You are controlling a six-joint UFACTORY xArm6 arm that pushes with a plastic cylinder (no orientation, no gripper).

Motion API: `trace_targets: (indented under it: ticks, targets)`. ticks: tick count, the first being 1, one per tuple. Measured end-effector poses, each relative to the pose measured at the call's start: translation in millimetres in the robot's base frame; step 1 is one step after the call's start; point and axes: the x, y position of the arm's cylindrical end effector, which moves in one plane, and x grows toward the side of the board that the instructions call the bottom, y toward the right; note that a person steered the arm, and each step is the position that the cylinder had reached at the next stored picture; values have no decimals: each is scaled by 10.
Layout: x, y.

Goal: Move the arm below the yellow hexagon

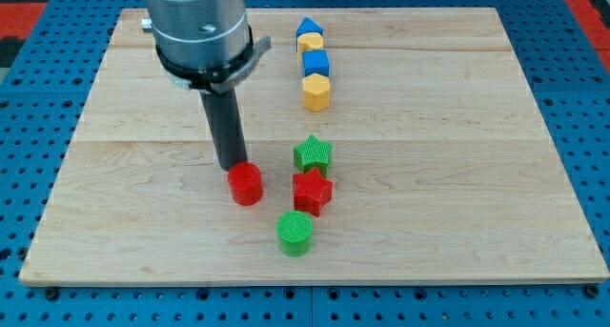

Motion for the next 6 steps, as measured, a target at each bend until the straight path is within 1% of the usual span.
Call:
trace_targets:
  ticks: [1, 2, 3, 4, 5, 6]
  targets:
    - [202, 84]
    - [220, 88]
    - [-73, 88]
    - [-785, 137]
    - [-896, 692]
    - [-867, 809]
